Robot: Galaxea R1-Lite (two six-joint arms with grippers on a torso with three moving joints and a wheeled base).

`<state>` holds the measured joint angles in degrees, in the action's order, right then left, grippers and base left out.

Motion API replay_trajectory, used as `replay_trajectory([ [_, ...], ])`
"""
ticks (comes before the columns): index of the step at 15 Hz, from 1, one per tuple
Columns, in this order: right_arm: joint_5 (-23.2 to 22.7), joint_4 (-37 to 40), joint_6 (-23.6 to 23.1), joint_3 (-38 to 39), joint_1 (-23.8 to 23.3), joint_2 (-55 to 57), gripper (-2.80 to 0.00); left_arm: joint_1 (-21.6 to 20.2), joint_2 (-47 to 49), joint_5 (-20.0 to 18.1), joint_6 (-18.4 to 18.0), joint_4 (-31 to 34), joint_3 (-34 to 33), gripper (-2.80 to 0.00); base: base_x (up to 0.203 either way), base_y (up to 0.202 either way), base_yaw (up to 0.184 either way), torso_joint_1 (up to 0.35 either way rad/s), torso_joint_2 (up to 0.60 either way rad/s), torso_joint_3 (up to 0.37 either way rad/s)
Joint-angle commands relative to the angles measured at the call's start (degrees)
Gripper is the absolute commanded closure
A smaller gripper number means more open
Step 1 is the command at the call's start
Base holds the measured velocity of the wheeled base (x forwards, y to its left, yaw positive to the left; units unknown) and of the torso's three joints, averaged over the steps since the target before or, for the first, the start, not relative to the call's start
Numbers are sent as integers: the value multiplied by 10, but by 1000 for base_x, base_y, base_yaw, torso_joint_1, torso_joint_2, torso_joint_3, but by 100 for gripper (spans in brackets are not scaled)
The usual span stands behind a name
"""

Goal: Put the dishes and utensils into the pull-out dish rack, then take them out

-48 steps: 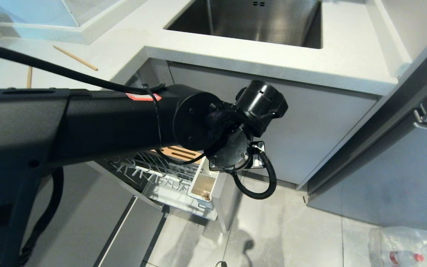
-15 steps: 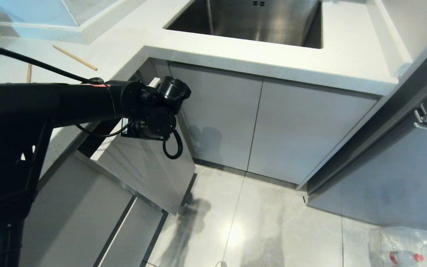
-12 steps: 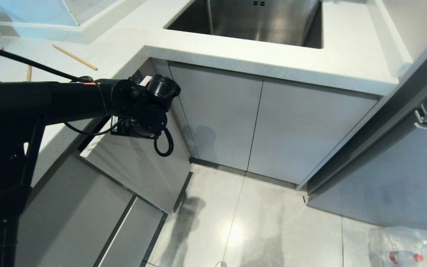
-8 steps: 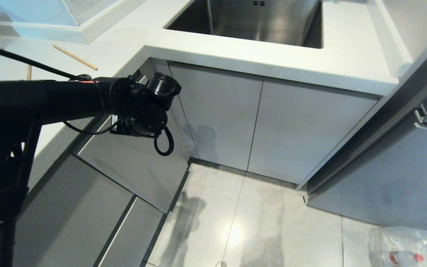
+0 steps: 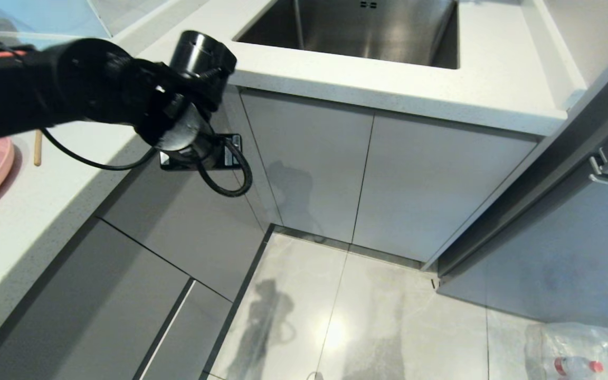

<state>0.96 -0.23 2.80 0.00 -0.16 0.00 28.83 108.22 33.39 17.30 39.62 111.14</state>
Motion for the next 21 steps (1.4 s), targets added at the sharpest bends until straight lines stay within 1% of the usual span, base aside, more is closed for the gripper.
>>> replay_trajectory([
  [1, 0, 0, 0, 0, 0, 0, 0, -1, -88, -97, 2, 15, 0, 0, 0, 0, 0, 0, 0, 0],
  [3, 0, 0, 0, 0, 0, 0, 0, -20, -172, -192, 4, 41, 1, 0, 0, 0, 0, 0, 0, 0],
  [4, 0, 0, 0, 0, 1, 0, 0, -40, -219, -234, 5, 59, 1, 0, 0, 0, 0, 0, 0, 0],
  [6, 0, 0, 0, 0, 0, 0, 0, -102, -312, -297, 4, 105, -3, 0, 0, 0, 0, 0, 0, 0],
  [7, 0, 0, 0, 0, 1, 1, 0, -142, -361, -323, 0, 122, -12, 0, 0, 0, 0, 0, 0, 0],
  [8, 0, 0, 1, 0, 0, 0, 0, -184, -412, -340, -10, 133, -31, 0, 0, 0, 0, 0, 0, 0],
  [9, 0, 0, 1, 0, 1, 0, 0, -215, -460, -349, -25, 137, -59, 0, 0, 0, 0, 0, 0, 0],
  [10, 0, 0, 0, 0, 0, 1, 0, -235, -515, -348, -43, 133, -103, 0, 0, 0, 0, 0, 0, 0],
  [12, 0, 0, 0, 0, 0, 0, 0, -254, -621, -339, -83, 98, -229, 0, 0, 0, 0, 0, 0, 0],
  [14, 0, 0, 0, 0, 0, 0, 0, -268, -724, -324, -126, 25, -382, 0, 0, 0, 0, 0, 0, 0],
  [17, 0, 0, 0, 0, 0, 0, 0, -288, -857, -311, -172, -123, -609, 0, 0, 0, 0, 0, 0, 0],
  [19, 0, 0, 0, 0, 0, 0, 0, -293, -951, -307, -193, -213, -750, 0, 0, 0, 0, 0, 0, 0],
  [21, 0, 0, 0, 0, 0, 0, 0, -292, -1019, -305, -204, -266, -864, 0, 0, 0, 0, 0, 0, 0],
])
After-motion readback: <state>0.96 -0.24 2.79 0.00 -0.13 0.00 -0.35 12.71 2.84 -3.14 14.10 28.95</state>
